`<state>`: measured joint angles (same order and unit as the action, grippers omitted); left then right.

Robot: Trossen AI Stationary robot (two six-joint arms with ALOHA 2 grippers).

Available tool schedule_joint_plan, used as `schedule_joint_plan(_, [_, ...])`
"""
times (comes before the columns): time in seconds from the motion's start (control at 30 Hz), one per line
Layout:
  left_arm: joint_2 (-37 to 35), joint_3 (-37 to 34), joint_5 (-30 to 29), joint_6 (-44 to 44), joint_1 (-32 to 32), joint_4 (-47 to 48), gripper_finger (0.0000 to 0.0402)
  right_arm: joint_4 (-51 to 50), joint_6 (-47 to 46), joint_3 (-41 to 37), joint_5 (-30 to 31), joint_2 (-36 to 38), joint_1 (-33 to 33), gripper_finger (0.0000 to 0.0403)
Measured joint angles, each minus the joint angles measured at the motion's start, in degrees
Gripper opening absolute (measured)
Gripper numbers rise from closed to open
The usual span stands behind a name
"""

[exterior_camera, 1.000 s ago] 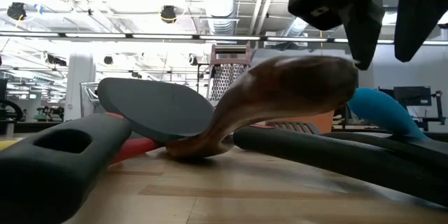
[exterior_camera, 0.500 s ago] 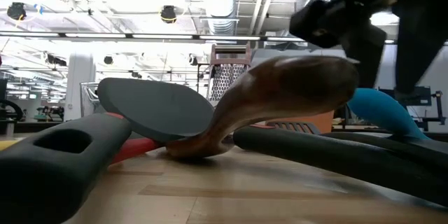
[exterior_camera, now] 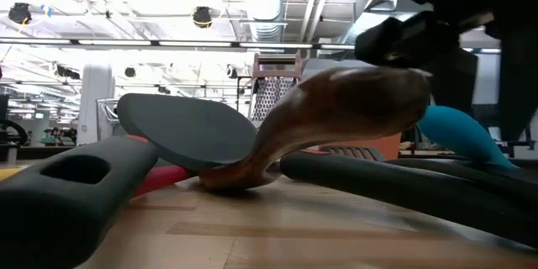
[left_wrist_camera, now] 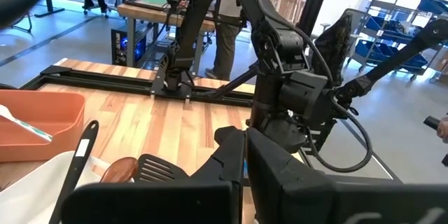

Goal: Pick & Place Kitchen Items
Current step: Put the blue serving spoon into the white bin

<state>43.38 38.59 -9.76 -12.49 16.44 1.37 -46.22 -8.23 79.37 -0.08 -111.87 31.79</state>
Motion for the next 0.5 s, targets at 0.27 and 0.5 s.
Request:
schedule_joint_plan(0.27, [0.0, 0.0, -0.1, 0.0, 0.0, 0.0, 0.0002, 0.7, -1.9, -1.9, -0.1, 0.0, 0.8, 0.0123])
schedule_joint_plan(0.5, [0.0, 0.0, 0.0, 0.0, 0.0, 0.0, 0.0002, 4.1, -1.9, -1.9, -0.1, 0.0, 0.7, 0.0123])
